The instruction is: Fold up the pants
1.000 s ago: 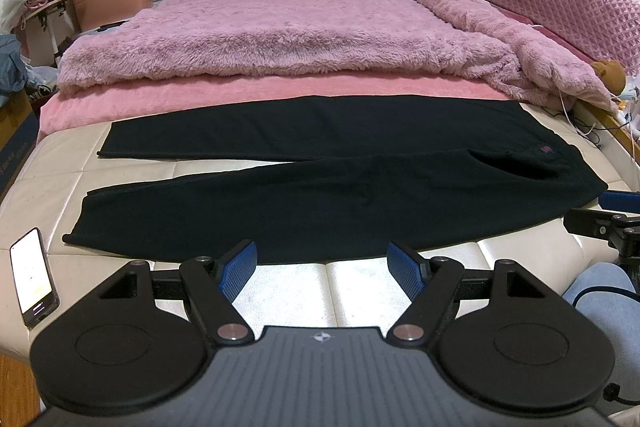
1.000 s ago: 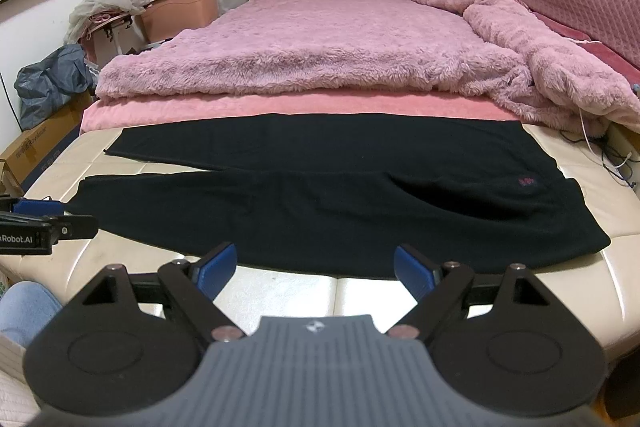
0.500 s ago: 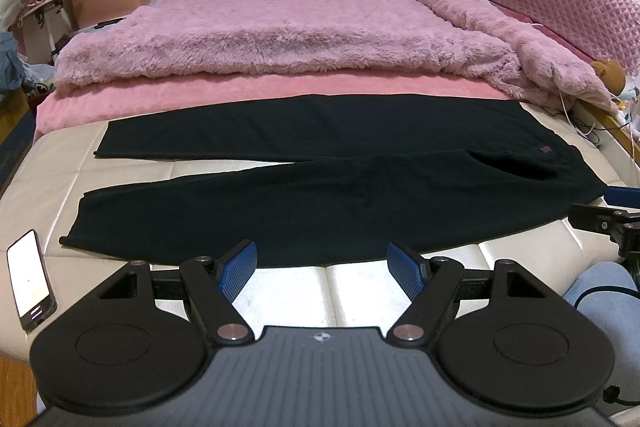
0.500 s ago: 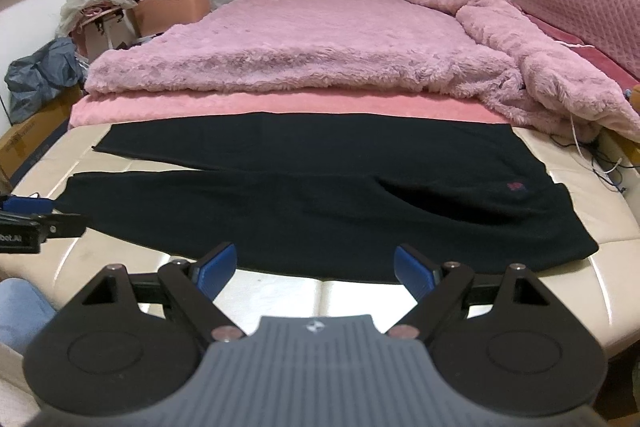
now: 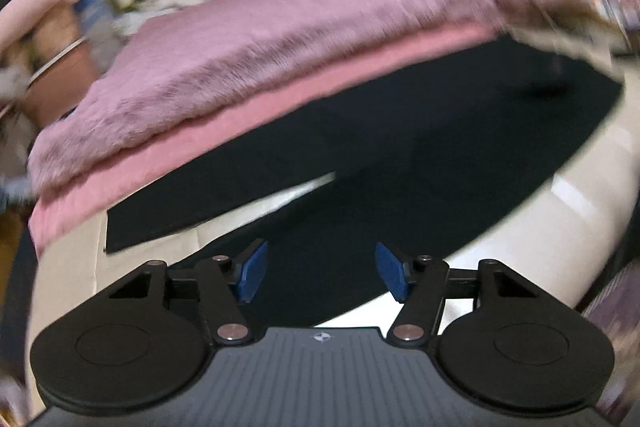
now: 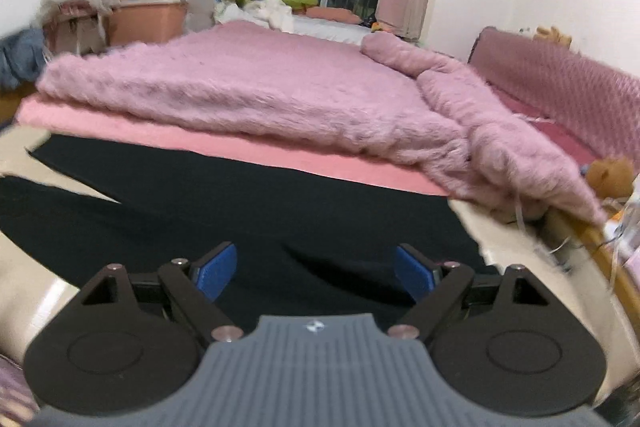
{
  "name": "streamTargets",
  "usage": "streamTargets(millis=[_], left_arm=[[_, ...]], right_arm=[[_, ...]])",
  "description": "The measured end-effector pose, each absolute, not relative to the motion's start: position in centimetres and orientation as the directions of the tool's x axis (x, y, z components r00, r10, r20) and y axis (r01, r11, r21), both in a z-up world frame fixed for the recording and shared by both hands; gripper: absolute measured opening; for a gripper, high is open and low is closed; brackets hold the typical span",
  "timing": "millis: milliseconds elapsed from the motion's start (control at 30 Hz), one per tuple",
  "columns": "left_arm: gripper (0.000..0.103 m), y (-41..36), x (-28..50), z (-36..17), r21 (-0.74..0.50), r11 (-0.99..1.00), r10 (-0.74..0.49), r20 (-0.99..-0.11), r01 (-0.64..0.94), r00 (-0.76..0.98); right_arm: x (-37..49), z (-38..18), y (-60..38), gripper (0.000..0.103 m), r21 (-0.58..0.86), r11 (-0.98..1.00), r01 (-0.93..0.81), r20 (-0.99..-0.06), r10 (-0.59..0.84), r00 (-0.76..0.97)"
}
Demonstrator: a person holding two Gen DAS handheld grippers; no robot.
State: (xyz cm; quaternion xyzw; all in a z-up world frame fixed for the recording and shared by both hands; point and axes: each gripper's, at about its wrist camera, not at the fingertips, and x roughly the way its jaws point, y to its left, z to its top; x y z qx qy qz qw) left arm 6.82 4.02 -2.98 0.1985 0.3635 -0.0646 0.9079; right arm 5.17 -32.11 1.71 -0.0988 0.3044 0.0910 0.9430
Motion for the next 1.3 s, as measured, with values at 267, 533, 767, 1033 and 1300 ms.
streamTargets(millis=[267,533,767,1033,1300], left_arm=[[0.055,8.2,8.8,-9.9,0.39,0.774,0.093,-0.849,0.499,0.52],[0.053,11.1,10.7,-12.0,0.415,0.669,0.2,-0.899,0.617,0.389],[0.051,9.9,11.6,-12.7,0.44,0.609,0.256,-0.897,0.66,0.361],[0.0,8.2,11.8,-12.9,0.447,0.699,0.3,-0.892,0.558,0.338],[0.0,10.1,13.3,-9.5,0.424,0.856,0.296,-0.871,0.296,0.393]], right_arm=[[10.0,-2.8,-37.5,0.08,-0.11,0.962,-0.251,-0.714,0.1,0.693],[12.7,-7.0,-41.4,0.068,-0.12,0.948,-0.295,-0.819,0.073,0.569],[14.4,-8.1,-44.6,0.066,-0.275,0.833,-0.48,-0.864,0.005,0.503],[14.5,-10.0,-47.9,0.057,-0.357,0.675,-0.645,-0.903,-0.074,0.423],[14.3,-13.1,-46.9,0.036,-0.475,0.471,-0.743,-0.873,-0.146,0.466]])
